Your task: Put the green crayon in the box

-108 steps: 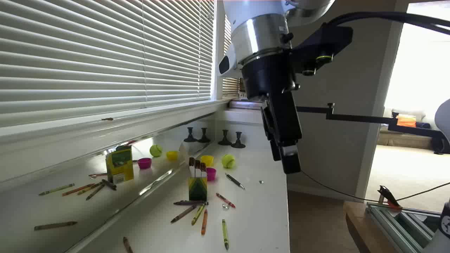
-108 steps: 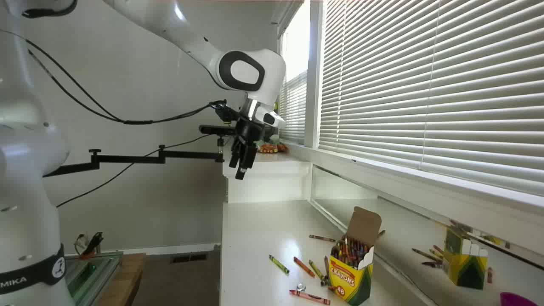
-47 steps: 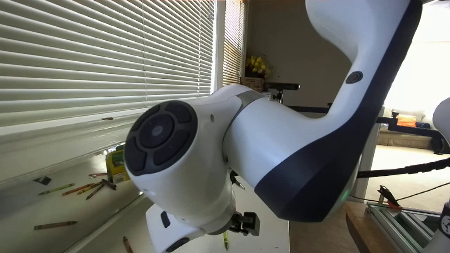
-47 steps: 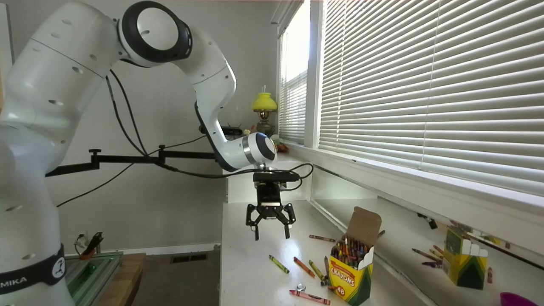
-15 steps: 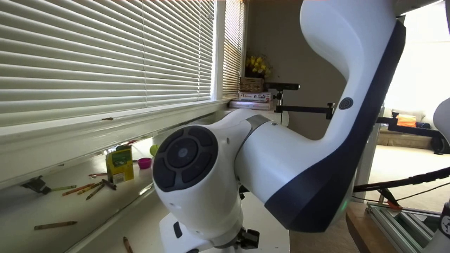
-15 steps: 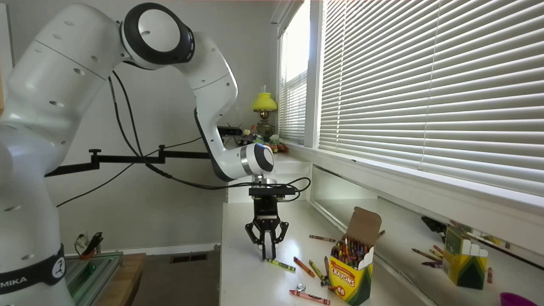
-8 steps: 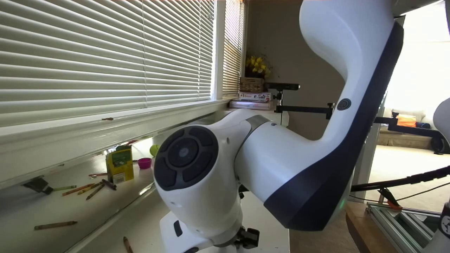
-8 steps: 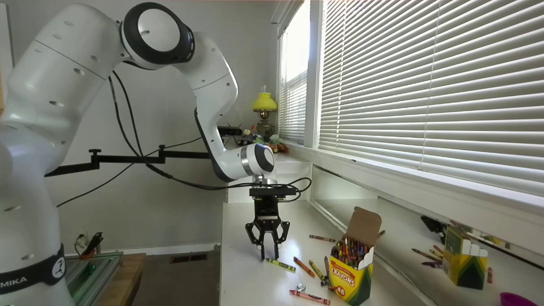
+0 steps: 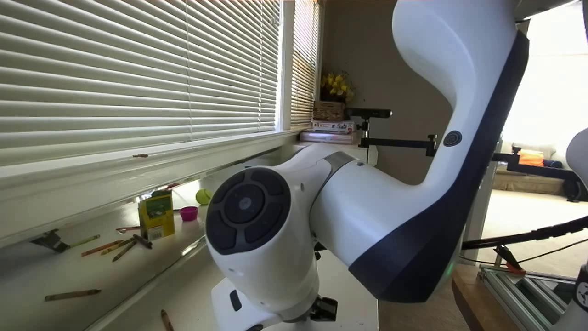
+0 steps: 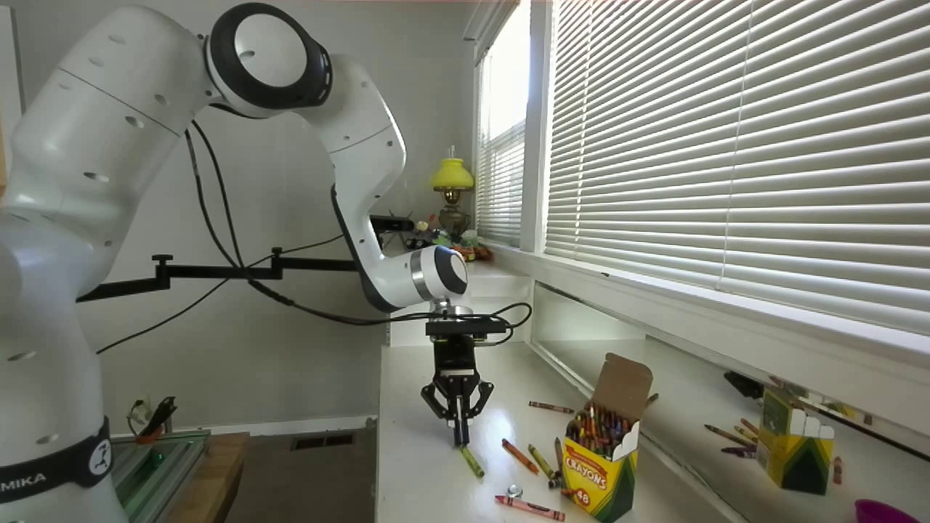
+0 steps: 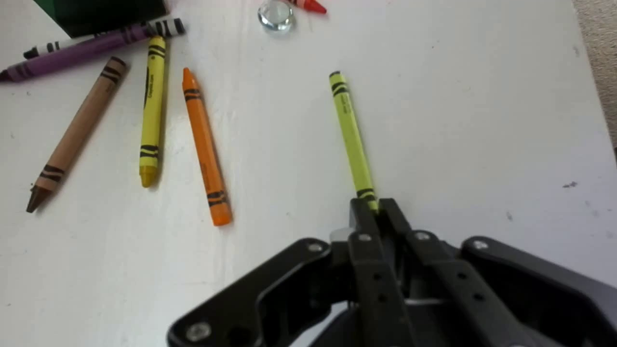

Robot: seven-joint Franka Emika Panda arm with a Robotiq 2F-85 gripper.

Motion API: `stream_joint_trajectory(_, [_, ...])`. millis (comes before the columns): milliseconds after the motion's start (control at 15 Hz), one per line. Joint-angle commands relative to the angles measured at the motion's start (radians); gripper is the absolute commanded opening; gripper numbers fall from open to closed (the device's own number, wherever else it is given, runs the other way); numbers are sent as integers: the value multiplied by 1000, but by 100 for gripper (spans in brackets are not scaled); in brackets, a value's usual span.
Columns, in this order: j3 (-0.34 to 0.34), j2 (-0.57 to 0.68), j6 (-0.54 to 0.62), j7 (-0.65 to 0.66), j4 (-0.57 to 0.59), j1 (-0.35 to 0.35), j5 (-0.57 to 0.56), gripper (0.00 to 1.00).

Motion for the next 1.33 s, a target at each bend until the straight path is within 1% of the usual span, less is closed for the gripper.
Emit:
stream_joint_trajectory(0, [-10, -3, 27, 8, -18, -1, -73, 0])
stream_joint_trajectory(67, [-10, 0, 28, 12, -19, -1, -85, 2])
stream_joint_trajectory(267, [-3, -8, 11, -12, -12, -7, -87, 1])
stream_joint_trajectory(467, [16, -69, -14, -56, -11, -23, -25, 1])
stream_joint_trajectory(733, [21, -189, 3, -119, -11, -73, 72, 1])
stream_joint_trajectory(867, [14, -264, 31, -178, -20, -113, 170, 1])
stream_joint_trajectory(1000, [-7, -333, 59, -228, -22, -151, 289, 1])
stream_joint_trajectory(1267, [-81, -439, 91, -306, -20, -207, 491, 1])
